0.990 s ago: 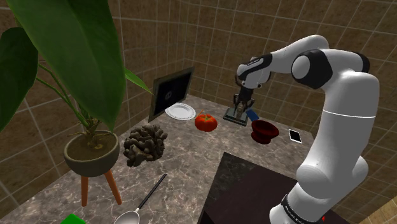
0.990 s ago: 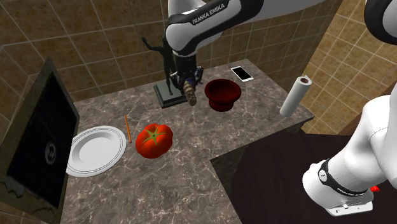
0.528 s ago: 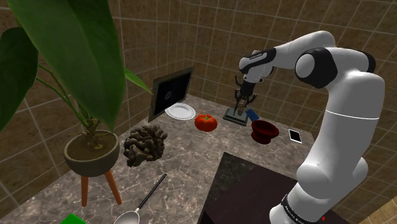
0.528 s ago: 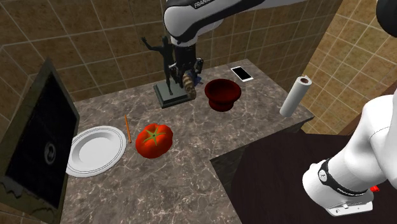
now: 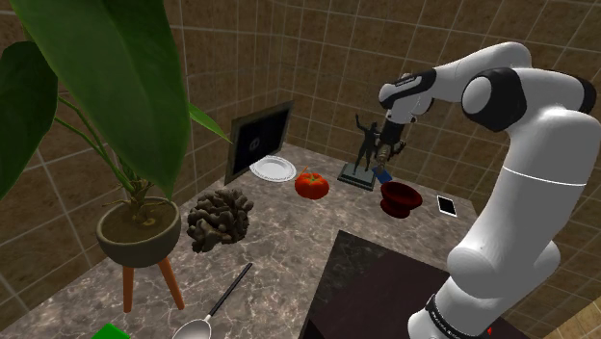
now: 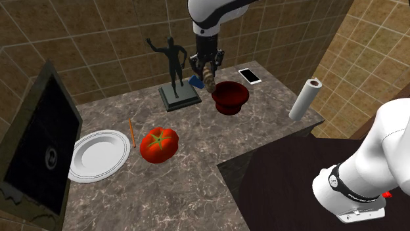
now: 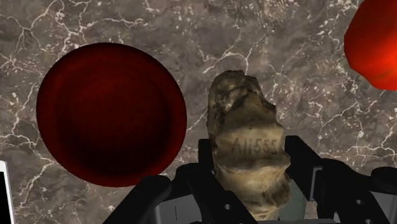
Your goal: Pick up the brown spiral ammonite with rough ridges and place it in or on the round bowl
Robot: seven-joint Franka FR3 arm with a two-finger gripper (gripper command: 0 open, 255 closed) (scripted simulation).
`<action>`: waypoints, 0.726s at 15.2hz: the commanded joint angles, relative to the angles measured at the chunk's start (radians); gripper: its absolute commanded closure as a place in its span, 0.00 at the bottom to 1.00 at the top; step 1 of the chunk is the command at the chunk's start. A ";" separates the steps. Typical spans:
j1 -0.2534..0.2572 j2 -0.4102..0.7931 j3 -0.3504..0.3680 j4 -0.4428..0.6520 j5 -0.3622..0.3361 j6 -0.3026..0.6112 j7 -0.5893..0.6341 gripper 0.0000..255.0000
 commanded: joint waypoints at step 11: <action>-0.126 -0.065 -0.098 -0.089 -0.024 0.013 -0.220 1.00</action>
